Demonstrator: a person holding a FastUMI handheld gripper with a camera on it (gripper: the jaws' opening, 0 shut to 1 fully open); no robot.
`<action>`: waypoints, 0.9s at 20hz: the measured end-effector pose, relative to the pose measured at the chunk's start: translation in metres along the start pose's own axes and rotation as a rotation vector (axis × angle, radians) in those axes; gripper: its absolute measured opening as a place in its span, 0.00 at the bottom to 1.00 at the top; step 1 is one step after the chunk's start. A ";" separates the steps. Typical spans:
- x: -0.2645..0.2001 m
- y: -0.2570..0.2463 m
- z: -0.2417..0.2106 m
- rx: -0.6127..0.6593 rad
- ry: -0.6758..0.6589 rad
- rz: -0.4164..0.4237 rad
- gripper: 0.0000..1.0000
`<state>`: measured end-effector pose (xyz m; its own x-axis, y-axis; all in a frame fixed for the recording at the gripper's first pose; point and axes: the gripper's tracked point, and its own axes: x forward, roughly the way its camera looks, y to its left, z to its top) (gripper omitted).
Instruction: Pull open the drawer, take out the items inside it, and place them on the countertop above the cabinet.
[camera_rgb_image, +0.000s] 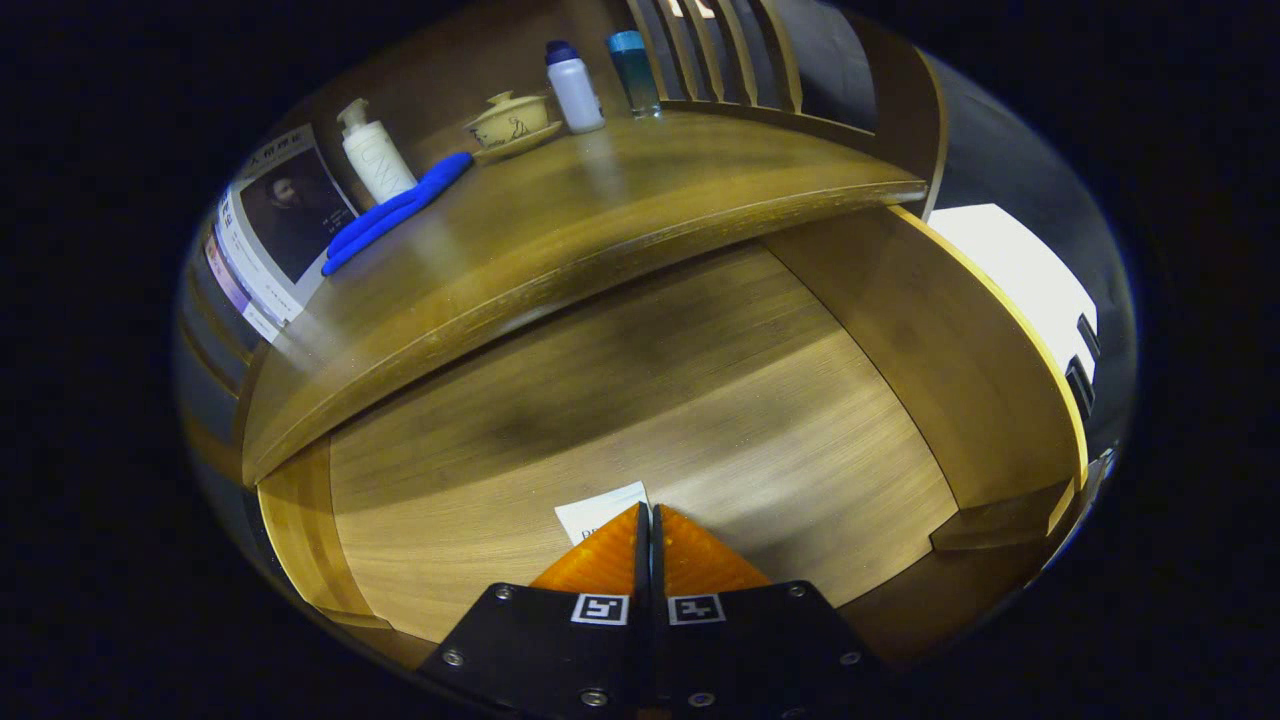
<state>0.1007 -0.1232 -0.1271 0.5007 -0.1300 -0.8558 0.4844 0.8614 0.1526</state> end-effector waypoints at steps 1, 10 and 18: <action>-0.003 -0.002 0.003 -0.030 0.003 -0.017 0.00; -0.015 0.002 -0.007 -0.131 0.107 -0.095 0.53; 0.004 0.008 -0.032 -0.010 0.222 -0.090 0.86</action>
<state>0.0836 -0.1010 -0.1456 0.2853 -0.0960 -0.9536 0.5121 0.8563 0.0669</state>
